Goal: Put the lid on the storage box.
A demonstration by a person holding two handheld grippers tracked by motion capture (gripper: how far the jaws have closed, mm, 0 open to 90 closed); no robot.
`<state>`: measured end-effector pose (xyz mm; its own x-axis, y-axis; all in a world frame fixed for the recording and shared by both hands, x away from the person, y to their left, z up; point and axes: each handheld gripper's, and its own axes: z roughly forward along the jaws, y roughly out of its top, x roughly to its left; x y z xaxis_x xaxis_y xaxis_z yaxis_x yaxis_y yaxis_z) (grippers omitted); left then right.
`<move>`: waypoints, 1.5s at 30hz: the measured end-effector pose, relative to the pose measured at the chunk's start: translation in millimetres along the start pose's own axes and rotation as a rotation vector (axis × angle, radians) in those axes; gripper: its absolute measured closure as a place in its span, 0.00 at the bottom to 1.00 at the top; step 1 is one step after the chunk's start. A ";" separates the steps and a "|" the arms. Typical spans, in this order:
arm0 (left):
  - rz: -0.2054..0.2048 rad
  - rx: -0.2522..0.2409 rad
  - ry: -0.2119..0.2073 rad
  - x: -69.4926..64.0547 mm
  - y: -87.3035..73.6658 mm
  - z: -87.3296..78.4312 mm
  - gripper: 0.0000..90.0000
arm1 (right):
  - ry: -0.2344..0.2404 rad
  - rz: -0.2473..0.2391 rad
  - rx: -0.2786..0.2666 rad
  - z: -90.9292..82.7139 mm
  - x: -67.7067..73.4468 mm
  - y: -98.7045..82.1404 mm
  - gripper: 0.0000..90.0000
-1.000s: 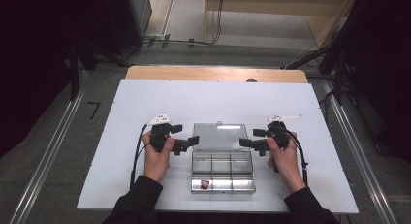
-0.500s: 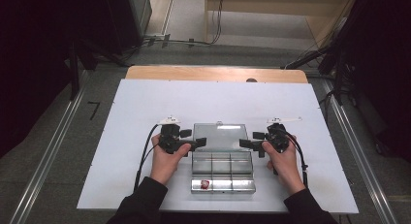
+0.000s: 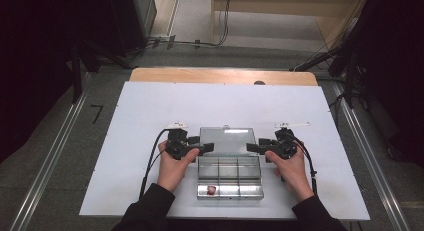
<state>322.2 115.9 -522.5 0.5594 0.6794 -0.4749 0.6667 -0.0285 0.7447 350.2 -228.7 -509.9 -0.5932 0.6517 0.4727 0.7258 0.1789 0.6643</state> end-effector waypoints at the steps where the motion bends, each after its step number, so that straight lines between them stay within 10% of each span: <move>1: -0.004 0.001 0.001 0.2 -0.2 0.2 0.20 | -0.002 0.002 0.002 0.5 -0.1 -0.3 0.22; 27: -0.048 0.033 -0.012 6.0 -6.1 4.0 0.38 | -0.018 0.029 0.032 10.2 0.8 -5.7 0.39; 45: 0.014 -0.013 -0.037 0.4 -4.1 -2.7 0.57 | -0.008 -0.022 -0.003 3.8 9.0 -5.3 0.55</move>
<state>318.3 118.3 -524.5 0.5865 0.6511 -0.4817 0.6528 -0.0281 0.7570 342.3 -221.0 -511.4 -0.6062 0.6532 0.4537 0.7116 0.1906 0.6762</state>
